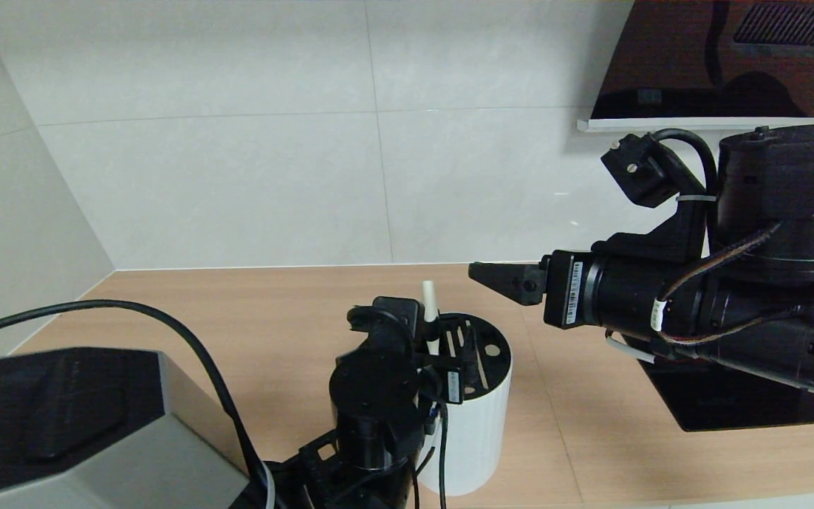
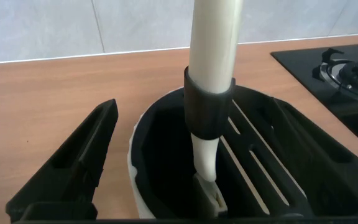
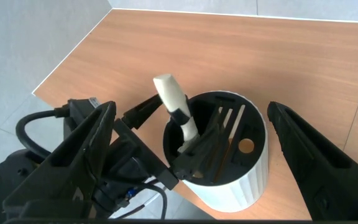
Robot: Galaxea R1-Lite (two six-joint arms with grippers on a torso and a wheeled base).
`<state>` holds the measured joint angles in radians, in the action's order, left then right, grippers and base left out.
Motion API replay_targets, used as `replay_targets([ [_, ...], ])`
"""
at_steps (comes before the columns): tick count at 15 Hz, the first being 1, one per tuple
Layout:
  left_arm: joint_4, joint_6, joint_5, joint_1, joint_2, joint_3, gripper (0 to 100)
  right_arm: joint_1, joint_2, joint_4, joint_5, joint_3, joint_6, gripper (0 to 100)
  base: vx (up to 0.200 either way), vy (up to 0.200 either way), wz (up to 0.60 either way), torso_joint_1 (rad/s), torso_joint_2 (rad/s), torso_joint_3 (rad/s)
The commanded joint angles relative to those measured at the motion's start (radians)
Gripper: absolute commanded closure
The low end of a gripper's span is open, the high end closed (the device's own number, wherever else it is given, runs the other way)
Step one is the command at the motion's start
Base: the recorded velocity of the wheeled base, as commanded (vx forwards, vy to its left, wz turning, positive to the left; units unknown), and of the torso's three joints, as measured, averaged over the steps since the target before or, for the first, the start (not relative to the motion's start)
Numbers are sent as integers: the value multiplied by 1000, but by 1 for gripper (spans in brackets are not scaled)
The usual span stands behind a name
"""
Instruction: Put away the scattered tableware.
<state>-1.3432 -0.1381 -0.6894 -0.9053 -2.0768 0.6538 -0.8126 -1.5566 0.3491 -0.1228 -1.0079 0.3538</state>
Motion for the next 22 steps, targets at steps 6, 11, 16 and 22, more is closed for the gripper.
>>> replay_targets([
  [6, 59, 2, 31, 11, 216, -43, 0, 3, 4, 2, -1, 3, -1, 0, 0, 0, 0, 0, 0, 0],
  [11, 340, 0, 258, 83, 649, -158, 0, 58, 12, 7, -8, 32, -6, 0, 0, 0, 0, 0, 0, 0],
  [16, 592, -6, 274, 212, 985, -206, 0, 131, 247, -1, -21, 160, -24, 0, 0, 0, 0, 0, 0, 0],
  [22, 1148, 29, 370, 422, 1545, -243, 0, 286, 751, -16, -132, 446, -65, 0, 0, 0, 0, 0, 0, 0],
])
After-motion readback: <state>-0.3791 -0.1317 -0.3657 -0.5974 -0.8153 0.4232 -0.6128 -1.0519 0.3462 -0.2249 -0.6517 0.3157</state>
